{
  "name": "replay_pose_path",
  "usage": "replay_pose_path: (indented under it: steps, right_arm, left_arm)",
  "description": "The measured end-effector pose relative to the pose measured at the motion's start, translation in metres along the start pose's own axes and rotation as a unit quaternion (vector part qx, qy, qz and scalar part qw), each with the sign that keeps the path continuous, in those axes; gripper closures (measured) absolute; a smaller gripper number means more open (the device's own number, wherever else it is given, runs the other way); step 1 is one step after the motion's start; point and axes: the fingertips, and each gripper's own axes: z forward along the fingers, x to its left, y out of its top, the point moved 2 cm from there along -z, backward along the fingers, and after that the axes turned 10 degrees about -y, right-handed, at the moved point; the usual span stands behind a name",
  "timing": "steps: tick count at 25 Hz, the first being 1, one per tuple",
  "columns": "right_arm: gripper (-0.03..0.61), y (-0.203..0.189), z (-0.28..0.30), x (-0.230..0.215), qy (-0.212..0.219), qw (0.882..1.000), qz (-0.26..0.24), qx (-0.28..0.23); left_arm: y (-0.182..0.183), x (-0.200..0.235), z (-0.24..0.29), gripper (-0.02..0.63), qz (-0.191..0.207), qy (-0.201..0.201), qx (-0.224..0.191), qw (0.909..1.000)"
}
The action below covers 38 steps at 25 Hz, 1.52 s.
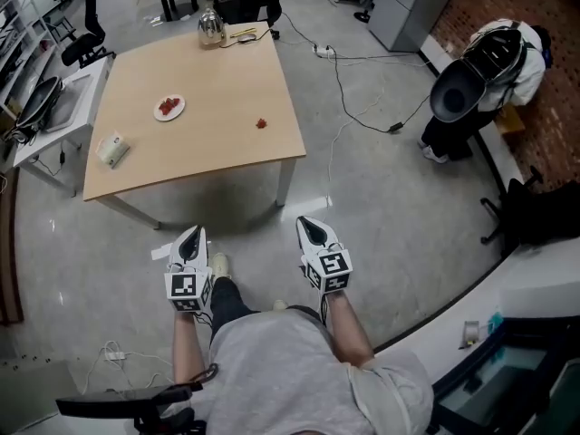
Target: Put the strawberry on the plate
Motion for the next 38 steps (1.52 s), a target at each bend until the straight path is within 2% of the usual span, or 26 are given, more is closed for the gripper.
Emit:
replay_pose_path:
  steps: [5, 11, 21, 29, 38]
  right_arm:
    - [0.572, 0.018, 0.038, 0.021, -0.039, 0.999, 0.003, 0.0]
    - [0.572, 0.033, 0.077, 0.044, -0.083, 0.996, 0.018, 0.007]
    - [0.572, 0.048, 0.133, 0.074, -0.134, 0.991, 0.028, 0.009]
    - [0.572, 0.054, 0.158, 0.085, -0.182, 0.982, 0.043, 0.0]
    - [0.572, 0.051, 0.178, 0.076, -0.199, 0.979, 0.044, 0.008]
  left_arm:
    - [0.005, 0.057, 0.028, 0.594, 0.009, -0.042, 0.0, 0.9991]
    - [0.018, 0.11, 0.057, 0.594, 0.049, -0.087, 0.019, 0.9948]
    - [0.023, 0.179, 0.093, 0.594, 0.057, -0.143, 0.009, 0.988]
    - [0.019, 0.204, 0.127, 0.594, 0.074, -0.201, 0.006, 0.9767]
    - [0.006, 0.214, 0.16, 0.594, 0.058, -0.218, 0.015, 0.9742]
